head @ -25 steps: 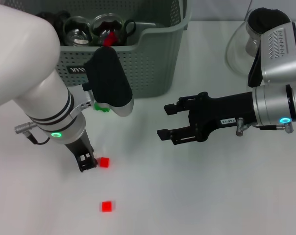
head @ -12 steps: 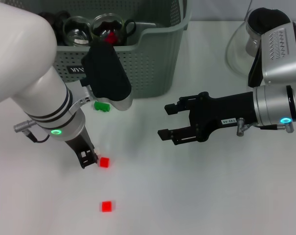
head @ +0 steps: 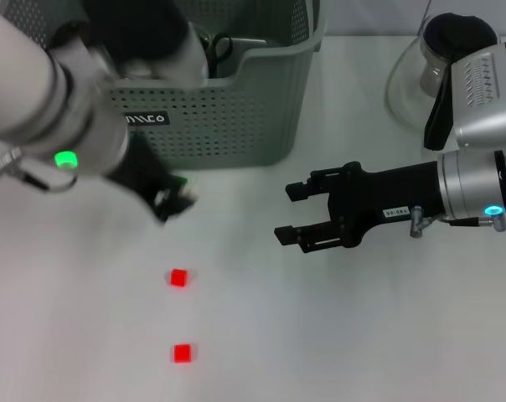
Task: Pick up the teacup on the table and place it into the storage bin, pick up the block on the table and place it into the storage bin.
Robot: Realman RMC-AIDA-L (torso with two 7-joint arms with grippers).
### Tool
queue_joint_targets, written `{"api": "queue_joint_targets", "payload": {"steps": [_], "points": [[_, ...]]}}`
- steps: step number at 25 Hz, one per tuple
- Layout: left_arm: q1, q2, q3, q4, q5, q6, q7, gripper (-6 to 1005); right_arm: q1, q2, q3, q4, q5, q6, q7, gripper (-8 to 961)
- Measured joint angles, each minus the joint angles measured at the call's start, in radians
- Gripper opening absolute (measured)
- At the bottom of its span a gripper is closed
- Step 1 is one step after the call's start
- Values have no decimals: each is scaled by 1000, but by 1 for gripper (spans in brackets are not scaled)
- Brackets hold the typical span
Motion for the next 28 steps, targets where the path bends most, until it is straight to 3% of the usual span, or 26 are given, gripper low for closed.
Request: {"api": "queue_joint_targets", "payload": {"steps": [5, 9, 11, 12, 13, 21, 26, 28], "points": [[-31, 4, -237, 107, -142, -14, -13, 197, -2, -4, -8, 9, 0, -5, -1, 766], [-106, 19, -453, 86, -152, -69, 6, 207, 0, -8, -9, 16, 0, -15, -1, 766], [-137, 36, -504, 45, -128, -112, 18, 212, 1, -11, -6, 16, 0, -18, -1, 766], [-167, 63, -525, -34, -109, -173, 23, 214, 1, -13, -3, 16, 0, -19, -1, 766], [-177, 72, -528, -68, -107, -197, 26, 217, 1, -13, -3, 16, 0, -19, -1, 766], [-226, 109, -545, -308, -104, -385, 39, 237, 3, -14, -1, 17, 0, -12, -3, 766], [-240, 120, -588, -335, -110, -413, 38, 250, 6, -17, 0, 18, 0, -15, -2, 766], [-248, 130, -615, -316, -124, -360, 40, 342, 6, -17, 0, 18, 0, -12, -3, 766]]}}
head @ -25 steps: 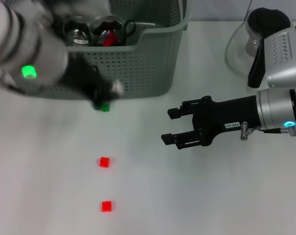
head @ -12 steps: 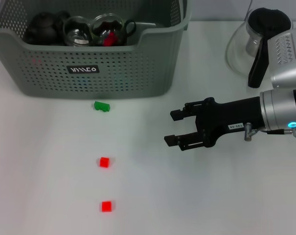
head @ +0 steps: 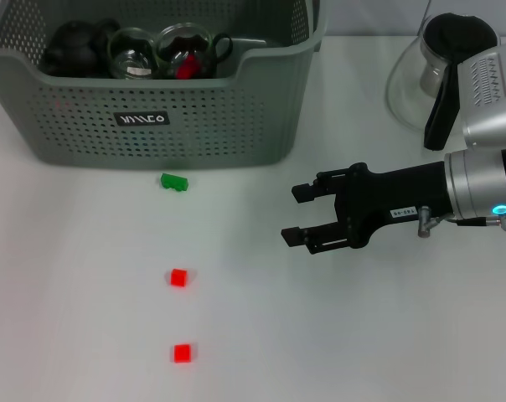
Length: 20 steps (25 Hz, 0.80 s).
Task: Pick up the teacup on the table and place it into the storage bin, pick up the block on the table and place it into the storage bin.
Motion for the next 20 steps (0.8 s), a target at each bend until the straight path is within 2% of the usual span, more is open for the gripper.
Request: {"api": "queue_joint_targets", "payload": {"steps": [4, 5, 6, 7, 10, 11, 12, 13, 14, 15, 17, 18, 20], "points": [[1, 25, -42, 69, -109, 218, 41, 523, 1, -1, 2, -1, 0, 0, 0, 766], [1, 25, -42, 69, -109, 218, 41, 564, 2, -1, 2, -1, 0, 0, 0, 766], [6, 30, -53, 92, -163, 346, 76, 606, 2, -1, 3, -1, 1, 0, 0, 766], [12, 28, -57, 104, -183, 405, 96, 648, 2, -1, 8, -1, 2, 2, 0, 766], [51, -2, -61, 150, -233, 540, 173, 750, -2, 6, 24, 1, 2, 9, -3, 766], [69, -16, -60, 171, -253, 587, 209, 769, -3, 8, 28, 1, 2, 12, -4, 766], [97, -41, -54, 196, -266, 634, 253, 787, -4, 8, 28, 2, 2, 16, -2, 766], [109, -51, -50, 203, -266, 646, 268, 806, -4, 8, 28, 2, 2, 16, 1, 766], [109, -51, -50, 203, -266, 646, 268, 825, -3, 8, 28, 2, 2, 17, 4, 766], [150, -79, -25, 194, -256, 648, 320, 844, -2, 8, 28, 2, 2, 17, 5, 766], [171, -91, -5, 178, -250, 647, 350, 882, 0, 11, 28, 2, 2, 19, 7, 766], [200, -106, 41, 150, -245, 644, 401, 900, 4, 13, 29, 6, 2, 23, 7, 765], [213, -111, 65, 140, -242, 643, 426, 938, 7, 14, 29, 8, 2, 24, 7, 765]]}}
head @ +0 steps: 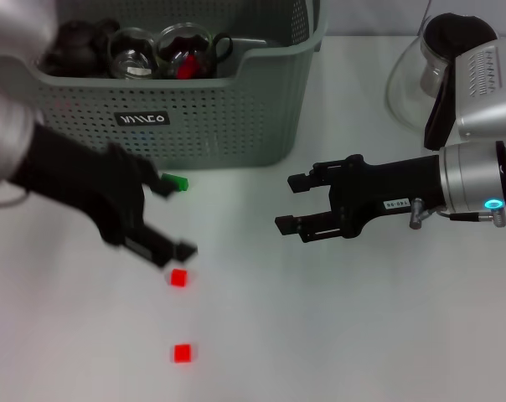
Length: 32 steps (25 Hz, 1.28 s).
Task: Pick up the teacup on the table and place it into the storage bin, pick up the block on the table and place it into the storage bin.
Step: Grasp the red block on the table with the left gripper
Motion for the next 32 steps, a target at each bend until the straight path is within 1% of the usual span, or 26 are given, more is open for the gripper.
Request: {"api": "queue_joint_targets", "payload": {"steps": [3, 6, 8, 9, 12, 14, 16, 18, 25, 32], "points": [[18, -11, 88, -35, 28, -25, 43, 939, 8, 0, 0, 2, -1, 1, 2, 765], [13, -12, 172, -95, 93, -92, 46, 937, 11, 0, 0, 3, -1, 5, 6, 765], [1, -10, 234, -169, 144, -153, 78, 936, 12, 1, -1, 4, -2, 8, 7, 765], [1, -10, 234, -169, 144, -153, 78, 936, 12, 1, -1, 4, -2, 8, 7, 765], [-15, -8, 256, -234, 180, -218, 99, 934, 10, 4, 0, 5, -2, 8, 7, 765], [-20, -8, 258, -248, 190, -233, 101, 933, 7, 4, 0, 6, -2, 8, 7, 765], [-41, -9, 268, -301, 228, -279, 124, 931, 5, 5, 0, 6, -1, 8, 7, 765], [-50, -9, 279, -320, 241, -294, 130, 930, 3, 7, 0, 7, -1, 8, 7, 765], [-60, -9, 300, -350, 262, -339, 149, 924, 3, 8, -5, 16, -2, 8, 6, 765], [-67, -10, 302, -377, 269, -384, 148, 918, 4, 7, -7, 16, -2, 1, 7, 765]]}}
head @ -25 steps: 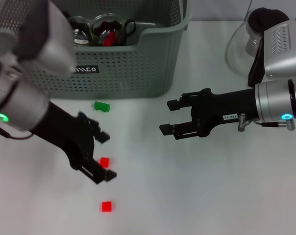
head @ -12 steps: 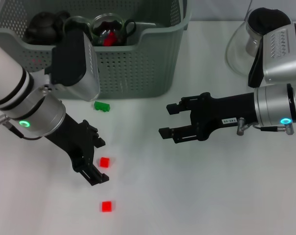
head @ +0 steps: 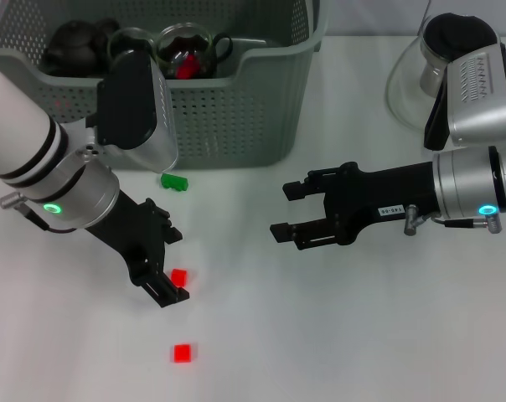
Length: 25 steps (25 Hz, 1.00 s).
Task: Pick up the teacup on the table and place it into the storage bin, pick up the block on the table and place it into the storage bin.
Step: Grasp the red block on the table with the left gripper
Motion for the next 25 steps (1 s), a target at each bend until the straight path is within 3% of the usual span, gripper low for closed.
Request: {"api": "queue_joint_targets", "payload": {"steps": [10, 17, 25], "points": [[-6, -1, 15, -41, 8, -31, 1, 909, -1, 0, -2, 0, 0, 5, 0, 764], [-6, -1, 15, -45, 8, -35, 2, 691, 1, 0, -1, 0, 0, 6, 0, 764], [-5, -2, 40, -56, 8, -43, -1, 571, 7, 0, -1, 0, 0, 6, 0, 764]]}}
